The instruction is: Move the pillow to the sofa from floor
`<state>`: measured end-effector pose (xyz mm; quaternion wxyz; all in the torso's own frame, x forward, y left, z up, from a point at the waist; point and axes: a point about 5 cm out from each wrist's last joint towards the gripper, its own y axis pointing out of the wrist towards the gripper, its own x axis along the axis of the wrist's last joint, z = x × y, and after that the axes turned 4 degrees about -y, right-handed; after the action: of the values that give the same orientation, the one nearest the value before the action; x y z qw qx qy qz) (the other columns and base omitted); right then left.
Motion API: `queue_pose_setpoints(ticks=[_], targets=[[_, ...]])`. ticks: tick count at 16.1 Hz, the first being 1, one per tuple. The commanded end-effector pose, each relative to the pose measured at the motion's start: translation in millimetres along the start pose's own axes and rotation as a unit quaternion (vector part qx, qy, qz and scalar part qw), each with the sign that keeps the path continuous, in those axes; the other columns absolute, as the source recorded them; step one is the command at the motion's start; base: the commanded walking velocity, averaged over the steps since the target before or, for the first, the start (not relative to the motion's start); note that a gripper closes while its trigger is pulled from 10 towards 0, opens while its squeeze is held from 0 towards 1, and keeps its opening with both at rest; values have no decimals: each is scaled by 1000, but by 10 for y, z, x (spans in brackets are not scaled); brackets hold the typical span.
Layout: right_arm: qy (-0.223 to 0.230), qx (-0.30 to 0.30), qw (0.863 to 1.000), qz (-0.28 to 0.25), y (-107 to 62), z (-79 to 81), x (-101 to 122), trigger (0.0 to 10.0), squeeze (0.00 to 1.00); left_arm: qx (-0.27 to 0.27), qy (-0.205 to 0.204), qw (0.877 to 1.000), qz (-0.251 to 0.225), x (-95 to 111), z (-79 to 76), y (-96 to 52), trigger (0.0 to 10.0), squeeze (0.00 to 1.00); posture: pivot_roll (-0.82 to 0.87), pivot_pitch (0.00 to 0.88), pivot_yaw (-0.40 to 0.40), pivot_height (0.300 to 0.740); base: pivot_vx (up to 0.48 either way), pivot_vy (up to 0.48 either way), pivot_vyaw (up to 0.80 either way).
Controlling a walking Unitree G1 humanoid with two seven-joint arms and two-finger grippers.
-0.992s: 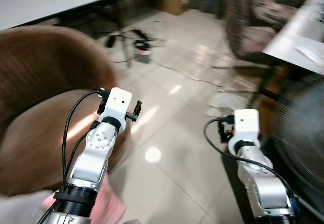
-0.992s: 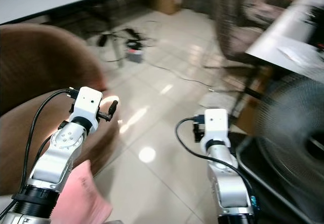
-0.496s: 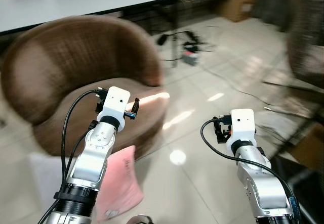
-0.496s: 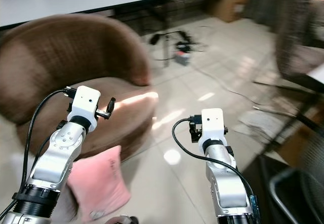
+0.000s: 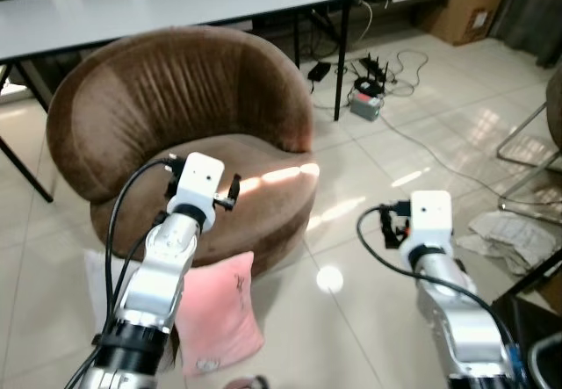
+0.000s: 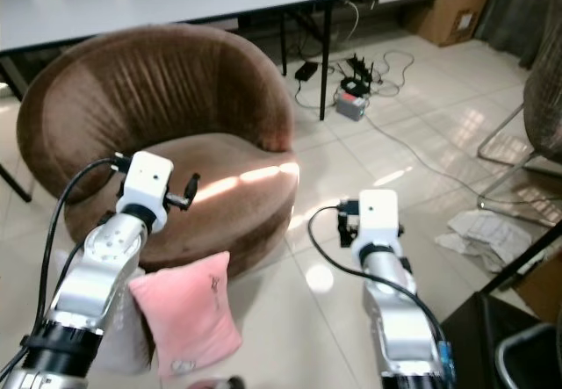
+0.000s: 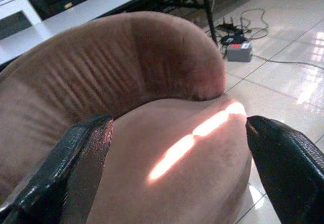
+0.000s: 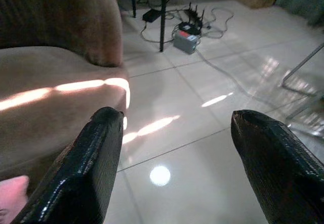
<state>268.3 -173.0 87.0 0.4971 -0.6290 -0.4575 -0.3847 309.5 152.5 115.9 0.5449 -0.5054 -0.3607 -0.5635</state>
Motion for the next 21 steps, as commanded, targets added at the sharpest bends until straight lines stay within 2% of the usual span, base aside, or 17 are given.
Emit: queue_pose_setpoints(ticks=[1, 4, 9, 12, 14, 21], targets=[[-10, 11, 1000, -2, -3, 50, 17, 10000, 0, 0, 2, 1000, 1, 11, 27, 5, 10000, 0, -43, 0, 35, 740, 274, 0, 0], [-19, 47, 999, -7, -24, 144, 22, 10000, 0, -1, 5, 1000, 0, 14, 27, 4, 10000, 0, -41, 0, 34, 740, 279, 0, 800], [-35, 90, 995, -9, -43, 168, -6, 10000, 0, -3, 7, 1000, -2, 21, 11, 5, 10000, 0, -41, 0, 34, 740, 262, 0, 800], [-53, 122, 991, -14, -68, 202, -27, 10000, 0, -18, 0, 1000, -9, 28, -34, -12, 10000, 0, -40, 0, 34, 740, 0, 0, 800], [-53, 125, 991, -18, -75, 208, -19, 10000, 0, -14, 15, 1000, -14, 39, -24, -14, 10000, 0, -39, 0, 34, 740, 0, 0, 800], [-51, 131, 990, -32, -57, 251, 35, 10000, 0, -3, 14, 1000, -15, 51, 5, -15, 10000, 0, -38, 0, 31, 740, 0, -446, 800]])
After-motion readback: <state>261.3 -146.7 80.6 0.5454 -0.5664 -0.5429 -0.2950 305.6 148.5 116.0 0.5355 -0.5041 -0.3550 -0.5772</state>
